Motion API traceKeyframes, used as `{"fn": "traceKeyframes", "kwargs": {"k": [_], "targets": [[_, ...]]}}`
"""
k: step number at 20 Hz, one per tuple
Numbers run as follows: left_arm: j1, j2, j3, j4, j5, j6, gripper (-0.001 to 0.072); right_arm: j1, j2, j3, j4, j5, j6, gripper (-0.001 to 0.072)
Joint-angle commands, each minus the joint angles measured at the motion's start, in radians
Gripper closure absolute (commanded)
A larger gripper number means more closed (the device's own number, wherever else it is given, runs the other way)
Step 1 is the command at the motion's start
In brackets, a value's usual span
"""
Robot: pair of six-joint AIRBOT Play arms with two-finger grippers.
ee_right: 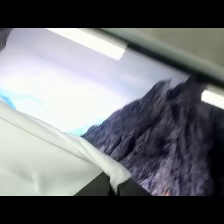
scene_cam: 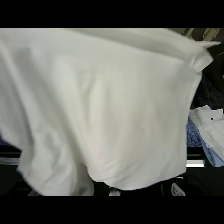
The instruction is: Fold the shirts.
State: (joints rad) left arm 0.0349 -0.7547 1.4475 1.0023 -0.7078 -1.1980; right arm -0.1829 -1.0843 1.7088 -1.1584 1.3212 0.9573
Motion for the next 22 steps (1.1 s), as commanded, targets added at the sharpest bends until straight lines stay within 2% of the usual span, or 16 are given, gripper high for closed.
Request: {"fn": "traceKeyframes", "kwargs": {"k": [1, 3, 5, 8, 13, 15, 16, 17, 18, 19, 22], "targets": [[0.001, -0.092, -0.277, 0.064, 0.048, -0.017, 0.0679, 0.001, -0.225, -0.130, 0.026, -0.032, 0.001, 0.0696], [0.001, -0.176, -0.392, 0.051, 0.169, -0.018, 0.0678, 0.001, -0.356, -0.156, 0.078, -0.110, 0.039, 0.0695], [0.001, -0.270, -0.416, 0.044, 0.212, -0.039, 0.0678, 0.001, -0.459, -0.156, 0.157, -0.157, 0.082, 0.0695], [0.000, -0.384, -0.413, -0.011, 0.210, -0.127, 0.0678, 0.001, -0.545, -0.156, 0.234, -0.205, 0.098, 0.0694], [-0.065, -0.517, -0.413, -0.117, 0.130, -0.151, 0.0678, 0.017, -0.629, -0.156, 0.245, -0.245, 0.118, 0.0694], [-0.107, -0.558, -0.413, -0.117, 0.122, -0.214, 0.0676, 0.053, -0.638, -0.156, 0.237, -0.297, 0.120, 0.0689], [-0.115, -0.567, -0.413, -0.119, 0.122, -0.243, 0.0615, 0.063, -0.637, -0.154, 0.243, -0.334, 0.121, 0.0562], [-0.112, -0.564, -0.411, -0.121, 0.117, -0.254, 0.0447, 0.061, -0.634, -0.142, 0.250, -0.329, 0.119, 0.0385], [-0.091, -0.556, -0.396, -0.119, 0.075, -0.253, 0.0208, 0.046, -0.627, -0.119, 0.241, -0.299, 0.097, 0.0248], [-0.055, -0.549, -0.370, -0.109, 0.007, -0.243, 0.0098, 0.021, -0.616, -0.096, 0.226, -0.253, 0.052, 0.0242], [0.111, -0.541, -0.305, -0.083, -0.307, -0.240, 0.0114, -0.099, -0.578, -0.084, 0.149, -0.050, 0.010, 0.0242]]}}
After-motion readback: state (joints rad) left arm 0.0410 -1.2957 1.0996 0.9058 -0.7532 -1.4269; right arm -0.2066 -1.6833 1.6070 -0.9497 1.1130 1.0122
